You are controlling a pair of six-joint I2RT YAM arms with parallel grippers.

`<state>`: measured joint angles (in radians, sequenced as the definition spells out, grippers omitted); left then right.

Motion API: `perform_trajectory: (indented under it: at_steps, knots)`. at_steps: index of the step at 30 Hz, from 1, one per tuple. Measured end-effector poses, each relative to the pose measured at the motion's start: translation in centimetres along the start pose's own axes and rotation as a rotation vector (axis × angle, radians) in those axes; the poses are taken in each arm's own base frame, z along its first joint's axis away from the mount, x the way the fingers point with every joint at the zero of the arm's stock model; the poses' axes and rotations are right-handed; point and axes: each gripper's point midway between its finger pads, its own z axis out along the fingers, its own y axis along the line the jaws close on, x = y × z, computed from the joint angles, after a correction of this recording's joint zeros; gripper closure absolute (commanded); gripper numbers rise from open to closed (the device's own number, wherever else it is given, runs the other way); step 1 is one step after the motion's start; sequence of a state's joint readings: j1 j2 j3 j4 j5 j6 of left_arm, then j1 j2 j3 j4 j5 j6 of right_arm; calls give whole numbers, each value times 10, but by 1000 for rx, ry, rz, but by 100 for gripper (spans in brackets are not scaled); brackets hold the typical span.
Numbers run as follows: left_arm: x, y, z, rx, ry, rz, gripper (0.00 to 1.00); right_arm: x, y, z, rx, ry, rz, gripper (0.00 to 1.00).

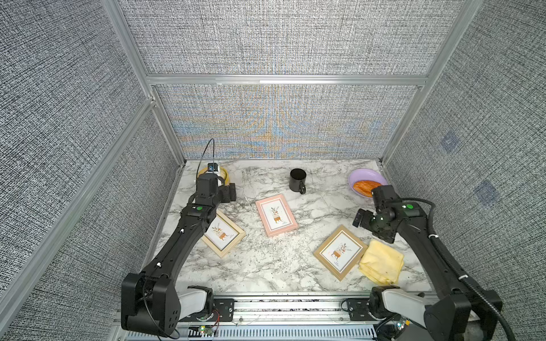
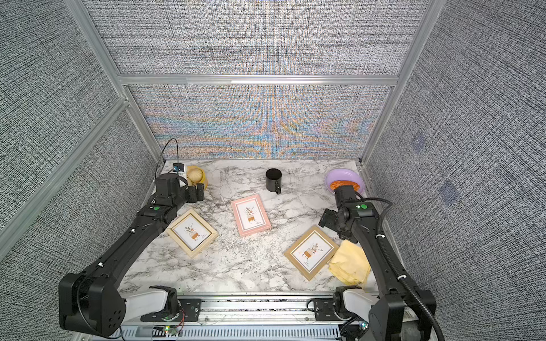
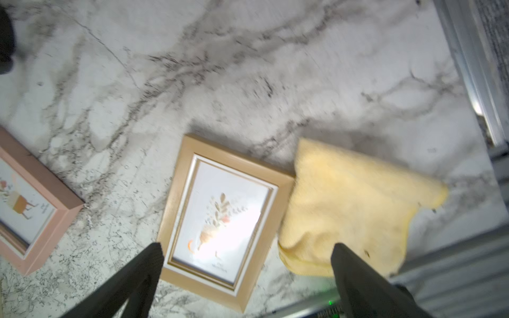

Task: Wipe the picture frame with a cloth
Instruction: Pick up the cleaning item at the center of the board.

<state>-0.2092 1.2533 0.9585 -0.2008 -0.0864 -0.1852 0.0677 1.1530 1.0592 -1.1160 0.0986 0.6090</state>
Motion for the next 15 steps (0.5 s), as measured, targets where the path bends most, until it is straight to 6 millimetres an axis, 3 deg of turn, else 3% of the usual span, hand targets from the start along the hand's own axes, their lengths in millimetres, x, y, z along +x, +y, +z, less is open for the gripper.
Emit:
perform_trajectory:
  at_steps: [4,8,11,15]
  knots:
    - [13,-14,-1,40,78,-35,6,14,-35,-4,71,69,146,1]
    - [28,-29,0,74,152,-41,7,34,-59,13,92,164,284,12]
    - [35,-40,3,96,194,-46,7,47,-68,29,75,220,374,18]
    - [43,-61,4,150,235,-21,7,45,-64,48,20,255,415,21]
